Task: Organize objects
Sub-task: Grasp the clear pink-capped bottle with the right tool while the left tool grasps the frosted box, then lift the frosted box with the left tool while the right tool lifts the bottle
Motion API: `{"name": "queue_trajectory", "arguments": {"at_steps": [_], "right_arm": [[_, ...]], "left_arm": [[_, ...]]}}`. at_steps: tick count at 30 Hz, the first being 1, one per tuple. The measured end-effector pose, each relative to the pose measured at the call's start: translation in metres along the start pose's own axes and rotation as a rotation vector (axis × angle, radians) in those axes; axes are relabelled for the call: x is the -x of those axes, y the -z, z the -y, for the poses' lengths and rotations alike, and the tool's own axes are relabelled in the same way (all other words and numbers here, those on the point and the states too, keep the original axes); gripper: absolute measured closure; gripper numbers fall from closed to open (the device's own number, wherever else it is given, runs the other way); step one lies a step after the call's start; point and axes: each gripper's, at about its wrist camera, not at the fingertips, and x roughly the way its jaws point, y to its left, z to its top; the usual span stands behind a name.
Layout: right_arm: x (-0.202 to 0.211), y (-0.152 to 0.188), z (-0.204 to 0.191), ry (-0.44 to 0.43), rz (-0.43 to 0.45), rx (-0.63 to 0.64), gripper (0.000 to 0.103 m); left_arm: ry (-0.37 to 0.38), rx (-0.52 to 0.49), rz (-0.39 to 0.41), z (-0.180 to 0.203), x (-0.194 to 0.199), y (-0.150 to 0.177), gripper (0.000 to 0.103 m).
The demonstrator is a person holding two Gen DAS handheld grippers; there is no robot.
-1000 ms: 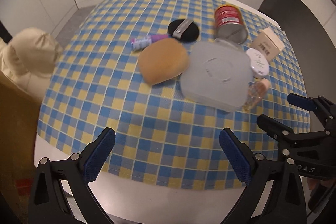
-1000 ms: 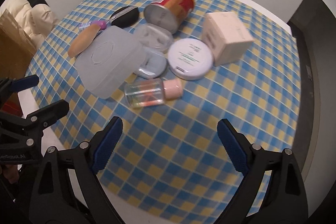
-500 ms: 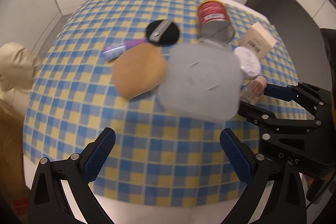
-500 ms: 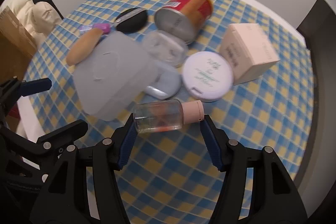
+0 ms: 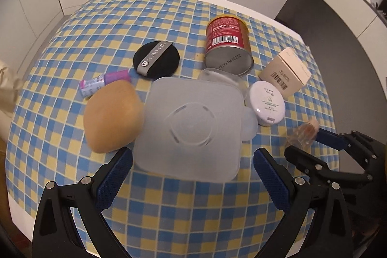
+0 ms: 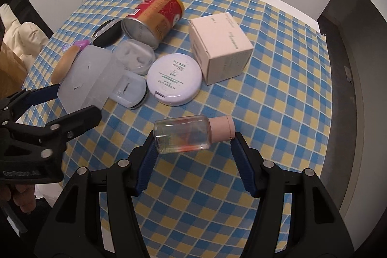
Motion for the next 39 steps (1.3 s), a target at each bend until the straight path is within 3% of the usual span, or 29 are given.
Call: {"name": "queue_trajectory", "arguments": {"at_steps": [2, 4, 5, 15, 39], "right_arm": [[0.001, 0.002, 0.003, 0.002, 0.001, -0.001, 0.04], [0.0, 0.002, 0.006, 0.0, -0.004, -0.01, 0.04], [0.001, 0.003, 0.007, -0.002, -0.006, -0.014, 0.04], [0.015, -0.003, 0.0, -0.01, -0.002, -0.036, 0.04], [0.129, 0.013, 0.001, 0.014, 0.099, -0.069, 0.04]], "left_arm": [[-0.022, 0.018, -0.016, 0.0, -0.006, -0.004, 0.005], [-0.049, 0.036, -0.016, -0.001, -0.01, -0.007, 0.018], [-0.053, 0.039, -0.022, -0.001, -0.011, -0.008, 0.019], [-0.074, 0.028, -0.013, 0.008, 0.014, -0.009, 0.02], [-0.116, -0.036, 0.099, 0.035, 0.132, 0.007, 0.02]]}}
